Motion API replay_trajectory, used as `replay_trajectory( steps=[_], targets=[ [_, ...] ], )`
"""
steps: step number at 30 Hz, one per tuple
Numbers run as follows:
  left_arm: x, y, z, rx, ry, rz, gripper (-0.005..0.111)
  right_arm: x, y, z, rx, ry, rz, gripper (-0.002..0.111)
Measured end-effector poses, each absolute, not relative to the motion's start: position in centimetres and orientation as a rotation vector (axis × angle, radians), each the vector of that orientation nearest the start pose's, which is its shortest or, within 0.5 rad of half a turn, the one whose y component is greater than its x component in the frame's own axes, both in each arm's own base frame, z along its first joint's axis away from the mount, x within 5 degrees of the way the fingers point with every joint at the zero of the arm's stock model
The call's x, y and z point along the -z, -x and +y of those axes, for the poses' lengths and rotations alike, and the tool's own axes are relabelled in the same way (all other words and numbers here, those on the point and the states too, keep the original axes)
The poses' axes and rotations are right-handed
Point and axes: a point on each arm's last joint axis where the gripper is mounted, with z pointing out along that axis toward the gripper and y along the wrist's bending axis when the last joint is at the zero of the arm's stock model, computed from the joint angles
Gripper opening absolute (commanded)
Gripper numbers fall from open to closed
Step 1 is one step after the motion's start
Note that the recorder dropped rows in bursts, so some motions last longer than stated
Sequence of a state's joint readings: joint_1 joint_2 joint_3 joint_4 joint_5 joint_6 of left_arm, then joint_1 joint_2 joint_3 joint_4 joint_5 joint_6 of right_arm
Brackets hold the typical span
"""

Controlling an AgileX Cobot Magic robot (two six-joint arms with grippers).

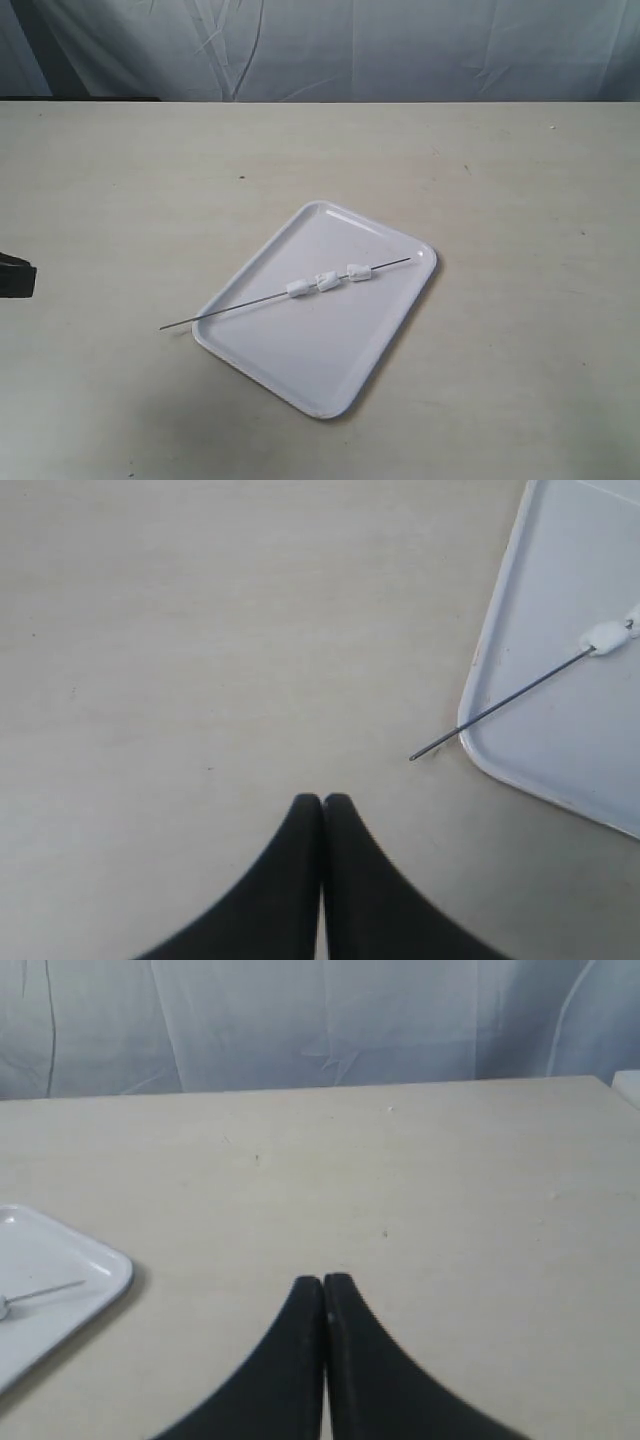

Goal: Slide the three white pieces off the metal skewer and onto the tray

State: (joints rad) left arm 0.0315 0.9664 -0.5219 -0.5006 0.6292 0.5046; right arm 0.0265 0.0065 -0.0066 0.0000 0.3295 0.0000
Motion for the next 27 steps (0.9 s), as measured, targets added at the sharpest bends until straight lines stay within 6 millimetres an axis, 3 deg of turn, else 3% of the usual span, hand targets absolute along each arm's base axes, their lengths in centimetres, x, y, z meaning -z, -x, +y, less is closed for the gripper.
replay_trajectory(
  steps=[9, 16, 21, 24, 27],
  targets=[
    [-22.6, -17.6, -2.7, 0.421, -0.201, 2.548, 0.000, -23.4, -5.3, 0.0, -0.102, -0.066, 1.257, -0.001],
    [-21.8, -18.6, -4.4, 0.700, -0.279, 2.505, 0.000, -25.4, -4.3, -0.4, -0.378, -0.250, 0.987, -0.001],
    [-20.8, -19.2, -5.7, 0.866, -0.394, 2.495, 0.000, -26.0, -4.1, -0.3, -0.407, -0.247, 0.952, -0.001],
    [-20.3, -19.1, -8.3, 0.926, -0.664, 2.429, 0.000, -28.5, -4.2, 0.1, -0.365, -0.206, 1.127, -0.001],
    [-20.2, -19.5, -10.5, 0.793, -0.859, 2.434, 0.000, -31.8, -4.9, 0.1, -0.277, -0.182, 1.305, -0.001]
  ],
)
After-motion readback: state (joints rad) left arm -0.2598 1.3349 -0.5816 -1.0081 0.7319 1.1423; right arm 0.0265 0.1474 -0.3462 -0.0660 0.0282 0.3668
